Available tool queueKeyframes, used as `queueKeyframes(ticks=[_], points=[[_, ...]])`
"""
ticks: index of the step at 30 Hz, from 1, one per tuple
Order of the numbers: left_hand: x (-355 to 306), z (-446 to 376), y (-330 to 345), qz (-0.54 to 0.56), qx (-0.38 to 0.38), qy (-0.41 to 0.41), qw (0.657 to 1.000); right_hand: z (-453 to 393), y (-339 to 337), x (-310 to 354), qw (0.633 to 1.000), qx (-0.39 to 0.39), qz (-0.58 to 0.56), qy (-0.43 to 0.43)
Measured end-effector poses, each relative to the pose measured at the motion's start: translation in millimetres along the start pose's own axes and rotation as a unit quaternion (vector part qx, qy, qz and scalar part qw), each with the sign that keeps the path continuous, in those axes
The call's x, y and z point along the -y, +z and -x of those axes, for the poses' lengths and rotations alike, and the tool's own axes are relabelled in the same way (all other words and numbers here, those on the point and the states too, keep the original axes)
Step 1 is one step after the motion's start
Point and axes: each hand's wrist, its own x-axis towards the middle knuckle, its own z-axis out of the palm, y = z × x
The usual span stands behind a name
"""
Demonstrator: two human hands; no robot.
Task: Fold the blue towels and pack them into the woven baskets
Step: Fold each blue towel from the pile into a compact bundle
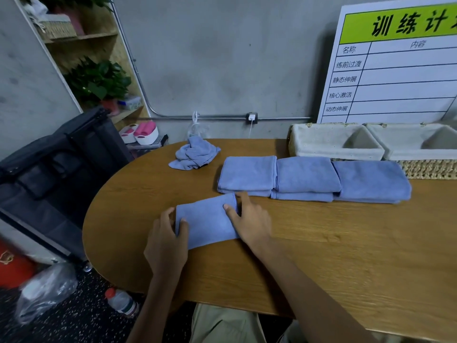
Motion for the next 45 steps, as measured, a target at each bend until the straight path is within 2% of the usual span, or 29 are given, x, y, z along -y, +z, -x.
queueKeyframes(ticks=[4,11,15,17,18,21,23,25,31,37,45], points=[[0.6,5.9,-1.1,0.015,0.016,0.003,1.0,3.4,2.6,1.6,1.0,0.004,-0.016,0.014],[-3.5,12.0,-9.0,0.181,0.034,-0.01,0.983,6.1,-2.4,2.4,0.997,0.035,-0.067,0.028],[6.8,-9.7,-11.7,0.195,0.051,0.008,0.979,9.3,-5.1,6.3,0.996,0.042,-0.078,0.009],[12.3,-29.3,-12.1,0.167,0.044,0.013,0.985,7.9,-4.0,9.4,0.997,0.036,-0.071,-0.002],[14.7,-39.2,-11.5,0.115,0.027,0.033,0.992,5.8,-2.2,11.1,0.997,0.035,-0.064,-0.009],[10.7,-46.1,-6.2,-0.048,-0.006,0.143,0.988,-1.9,2.5,15.5,0.999,0.033,-0.037,-0.017],[1.7,-32.8,-0.1,-0.079,0.043,0.233,0.968,-6.8,5.4,17.6,0.999,0.038,-0.024,-0.009],[1.9,-17.7,12.3,-0.116,0.092,0.286,0.947,-9.9,7.2,17.6,0.999,0.041,-0.016,-0.008],[3.5,-61.7,31.3,-0.166,0.133,0.238,0.948,-15.6,4.9,5.7,0.998,0.028,-0.041,-0.037],[2.5,-120.6,53.8,-0.153,0.152,0.251,0.943,-12.2,2.7,-16.5,0.995,0.027,-0.074,-0.064],[-17.0,-130.4,85.6,-0.144,0.153,0.313,0.926,-11.6,5.0,-15.5,0.993,0.042,-0.063,-0.094]])
